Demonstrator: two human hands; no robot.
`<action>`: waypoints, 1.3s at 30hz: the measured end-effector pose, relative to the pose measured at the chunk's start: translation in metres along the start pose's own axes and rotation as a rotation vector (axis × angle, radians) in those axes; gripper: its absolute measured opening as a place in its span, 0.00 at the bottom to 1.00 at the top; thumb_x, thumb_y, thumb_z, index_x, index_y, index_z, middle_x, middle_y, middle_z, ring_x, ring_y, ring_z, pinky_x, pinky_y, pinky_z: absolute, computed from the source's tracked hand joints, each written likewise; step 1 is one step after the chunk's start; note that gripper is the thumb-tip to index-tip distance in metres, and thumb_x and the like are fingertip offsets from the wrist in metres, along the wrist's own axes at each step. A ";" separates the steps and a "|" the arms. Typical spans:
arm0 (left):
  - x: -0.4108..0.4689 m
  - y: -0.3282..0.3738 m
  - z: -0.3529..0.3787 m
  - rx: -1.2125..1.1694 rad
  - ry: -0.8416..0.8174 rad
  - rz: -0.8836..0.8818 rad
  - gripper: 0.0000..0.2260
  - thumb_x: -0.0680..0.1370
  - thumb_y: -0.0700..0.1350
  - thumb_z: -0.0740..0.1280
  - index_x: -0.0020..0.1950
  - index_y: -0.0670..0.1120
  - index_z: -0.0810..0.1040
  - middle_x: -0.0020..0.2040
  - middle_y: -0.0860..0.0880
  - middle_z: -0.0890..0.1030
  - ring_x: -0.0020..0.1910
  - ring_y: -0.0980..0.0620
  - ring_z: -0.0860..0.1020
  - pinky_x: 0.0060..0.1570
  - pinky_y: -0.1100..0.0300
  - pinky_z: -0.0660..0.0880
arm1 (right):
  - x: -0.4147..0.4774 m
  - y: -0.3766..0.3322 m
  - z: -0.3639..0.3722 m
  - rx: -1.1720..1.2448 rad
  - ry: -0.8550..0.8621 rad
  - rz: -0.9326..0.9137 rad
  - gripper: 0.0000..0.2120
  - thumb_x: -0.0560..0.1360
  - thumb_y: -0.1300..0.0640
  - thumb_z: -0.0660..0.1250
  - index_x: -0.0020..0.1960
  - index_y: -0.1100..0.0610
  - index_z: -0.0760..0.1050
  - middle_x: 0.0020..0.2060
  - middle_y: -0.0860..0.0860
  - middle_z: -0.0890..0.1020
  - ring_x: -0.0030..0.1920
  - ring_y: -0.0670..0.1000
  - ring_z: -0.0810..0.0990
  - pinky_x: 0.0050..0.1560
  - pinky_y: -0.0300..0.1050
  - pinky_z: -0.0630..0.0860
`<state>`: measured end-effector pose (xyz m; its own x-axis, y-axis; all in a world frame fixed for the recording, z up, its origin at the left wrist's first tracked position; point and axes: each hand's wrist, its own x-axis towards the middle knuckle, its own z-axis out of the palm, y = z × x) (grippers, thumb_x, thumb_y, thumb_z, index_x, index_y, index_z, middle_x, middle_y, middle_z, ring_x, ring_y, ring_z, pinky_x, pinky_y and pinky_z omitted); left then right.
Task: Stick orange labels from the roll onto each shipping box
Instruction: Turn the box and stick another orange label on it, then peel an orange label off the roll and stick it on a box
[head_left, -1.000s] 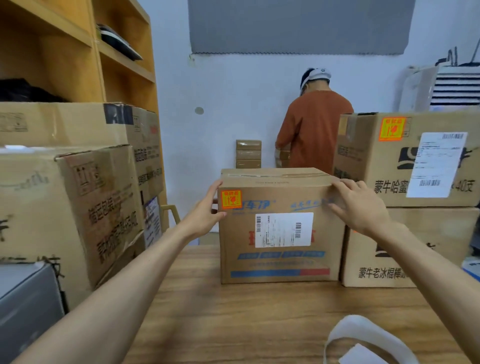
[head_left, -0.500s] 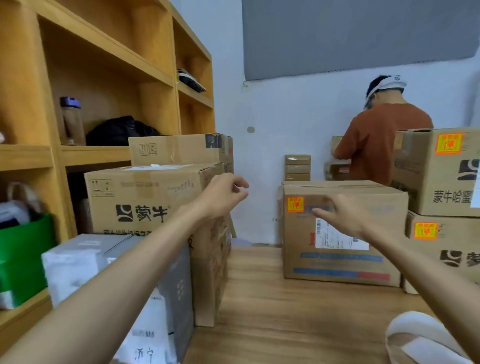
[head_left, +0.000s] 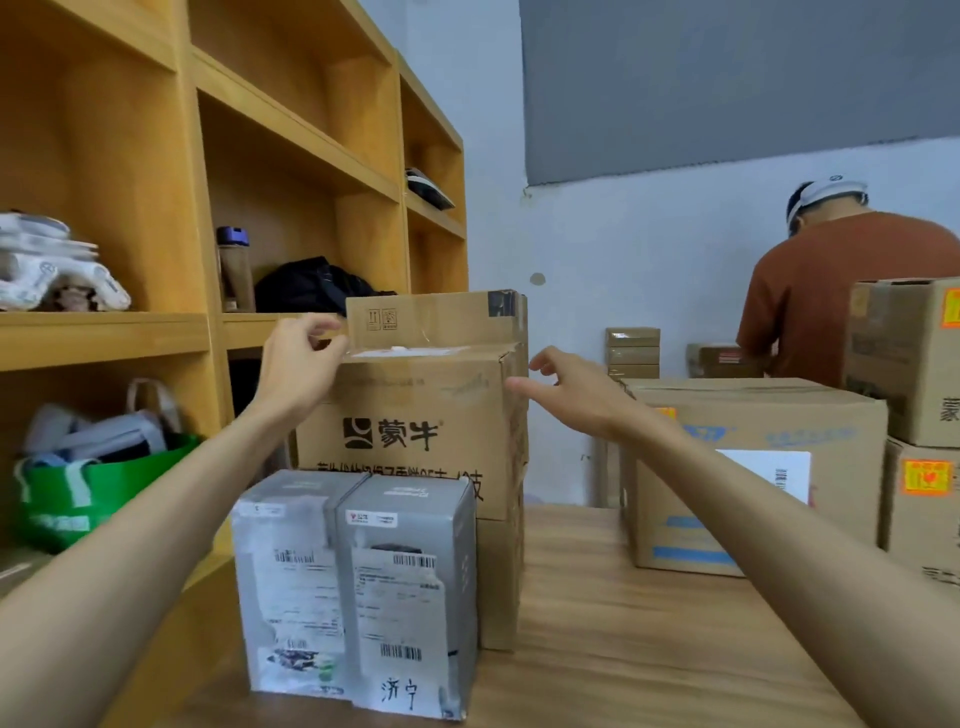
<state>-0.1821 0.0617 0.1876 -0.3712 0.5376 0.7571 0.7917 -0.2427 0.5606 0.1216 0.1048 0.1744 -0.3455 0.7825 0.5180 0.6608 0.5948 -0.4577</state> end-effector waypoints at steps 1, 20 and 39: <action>0.005 -0.010 -0.003 -0.003 -0.015 -0.045 0.17 0.81 0.49 0.67 0.69 0.47 0.77 0.68 0.44 0.76 0.68 0.46 0.74 0.66 0.49 0.72 | 0.005 -0.004 0.002 0.018 -0.004 0.011 0.28 0.78 0.38 0.63 0.69 0.55 0.69 0.67 0.52 0.74 0.64 0.53 0.74 0.62 0.51 0.72; 0.027 -0.047 0.026 -0.254 -0.204 -0.152 0.24 0.79 0.58 0.69 0.74 0.54 0.71 0.63 0.51 0.75 0.61 0.51 0.73 0.56 0.56 0.70 | 0.034 0.024 0.022 0.265 0.110 -0.049 0.28 0.75 0.43 0.71 0.71 0.46 0.65 0.60 0.44 0.76 0.61 0.48 0.76 0.60 0.49 0.77; -0.112 0.134 0.111 -0.283 -0.448 0.225 0.26 0.78 0.52 0.72 0.75 0.52 0.70 0.60 0.52 0.78 0.52 0.57 0.76 0.45 0.67 0.72 | -0.163 0.158 -0.151 0.328 0.216 0.148 0.25 0.75 0.55 0.72 0.70 0.46 0.70 0.56 0.52 0.81 0.56 0.51 0.81 0.47 0.39 0.81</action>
<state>0.0195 0.0583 0.1414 0.0816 0.7224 0.6867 0.6443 -0.5639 0.5167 0.3833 0.0432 0.1269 -0.0920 0.8281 0.5529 0.4335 0.5332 -0.7265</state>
